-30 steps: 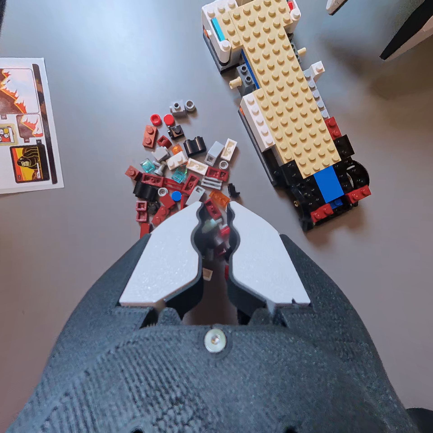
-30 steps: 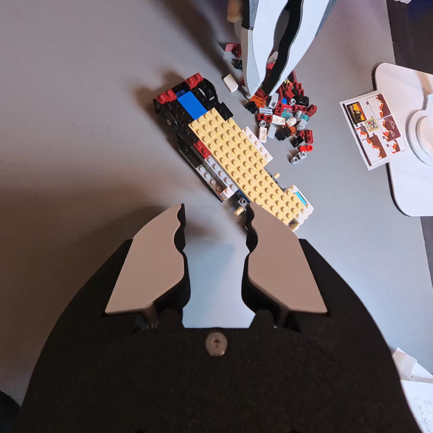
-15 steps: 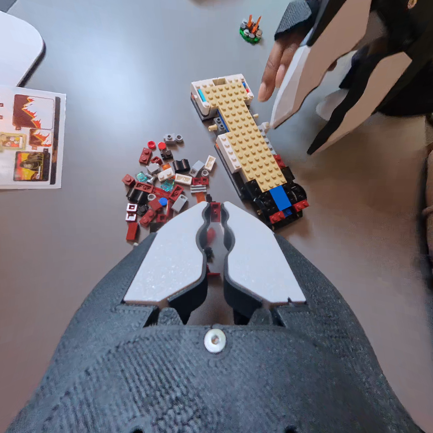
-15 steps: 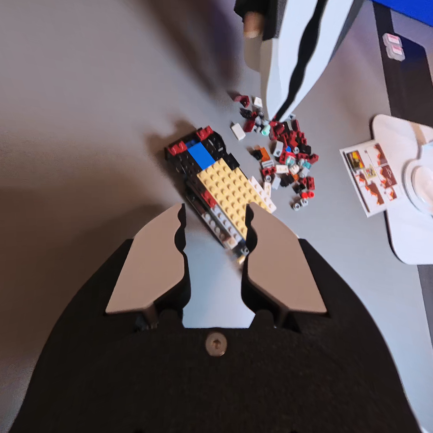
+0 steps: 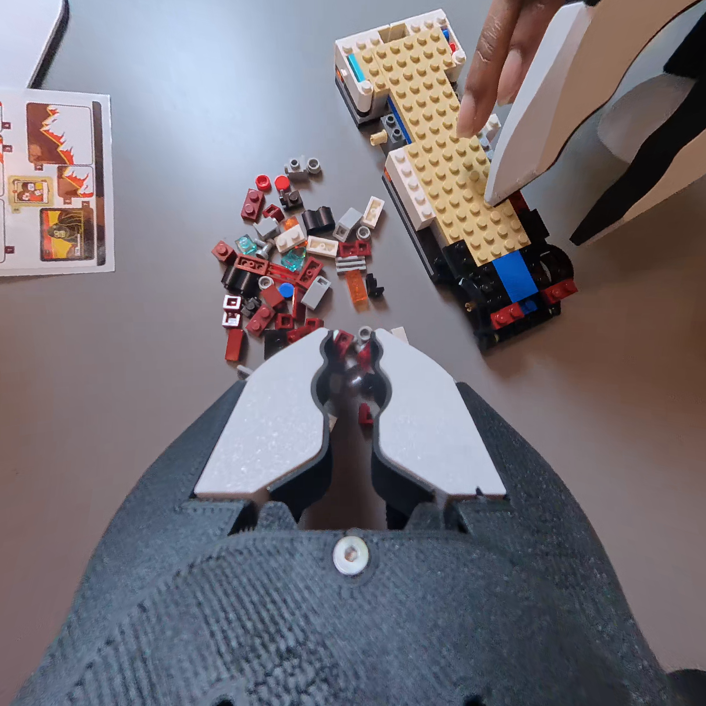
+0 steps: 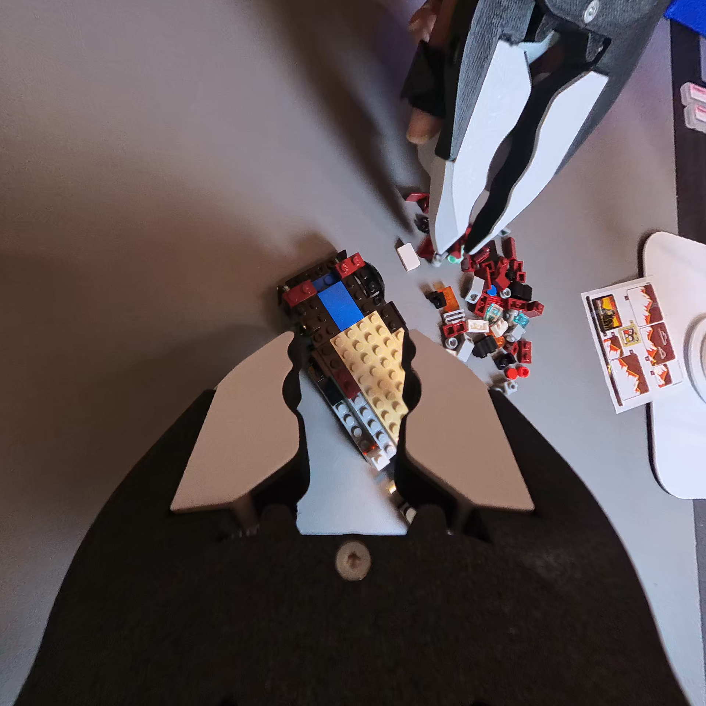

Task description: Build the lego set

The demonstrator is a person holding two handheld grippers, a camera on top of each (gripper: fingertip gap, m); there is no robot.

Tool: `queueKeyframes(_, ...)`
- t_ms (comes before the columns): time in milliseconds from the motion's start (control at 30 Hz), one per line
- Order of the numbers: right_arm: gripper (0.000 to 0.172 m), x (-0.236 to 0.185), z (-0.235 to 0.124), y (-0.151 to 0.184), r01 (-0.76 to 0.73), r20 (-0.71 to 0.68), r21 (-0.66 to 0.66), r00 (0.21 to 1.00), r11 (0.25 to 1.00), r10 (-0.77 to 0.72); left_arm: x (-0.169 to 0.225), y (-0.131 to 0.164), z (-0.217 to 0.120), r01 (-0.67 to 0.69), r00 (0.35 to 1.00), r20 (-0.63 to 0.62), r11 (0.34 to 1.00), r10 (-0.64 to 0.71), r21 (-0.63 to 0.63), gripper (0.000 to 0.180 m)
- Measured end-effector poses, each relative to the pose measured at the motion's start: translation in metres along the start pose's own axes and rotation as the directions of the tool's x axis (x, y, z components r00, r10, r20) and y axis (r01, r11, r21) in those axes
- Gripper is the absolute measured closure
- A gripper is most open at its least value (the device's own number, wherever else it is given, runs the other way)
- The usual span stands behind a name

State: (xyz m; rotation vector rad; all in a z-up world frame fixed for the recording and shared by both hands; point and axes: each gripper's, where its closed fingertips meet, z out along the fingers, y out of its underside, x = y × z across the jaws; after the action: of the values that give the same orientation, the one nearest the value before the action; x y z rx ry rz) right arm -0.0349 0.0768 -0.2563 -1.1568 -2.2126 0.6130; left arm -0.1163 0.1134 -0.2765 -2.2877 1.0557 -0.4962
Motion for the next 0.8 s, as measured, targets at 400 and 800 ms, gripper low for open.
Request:
queueKeyframes(400, 0.118, 0.003, 0.008, -0.007, 0.027, 0.078, -0.024, 0.997, 0.999, -0.025, -0.006, 0.007, -0.007, -0.101, 0.994, 0.02, 0.99, 0.103, -0.098, 0.165)
queueKeyframes(800, 0.112, -0.008, 0.019, -0.022, 0.022, 0.189, -0.03, 0.982, 0.999, -0.016, -0.006, 0.001, 0.0, -0.128, 0.992, 0.01, 0.985, 0.13, -0.113, 0.175)
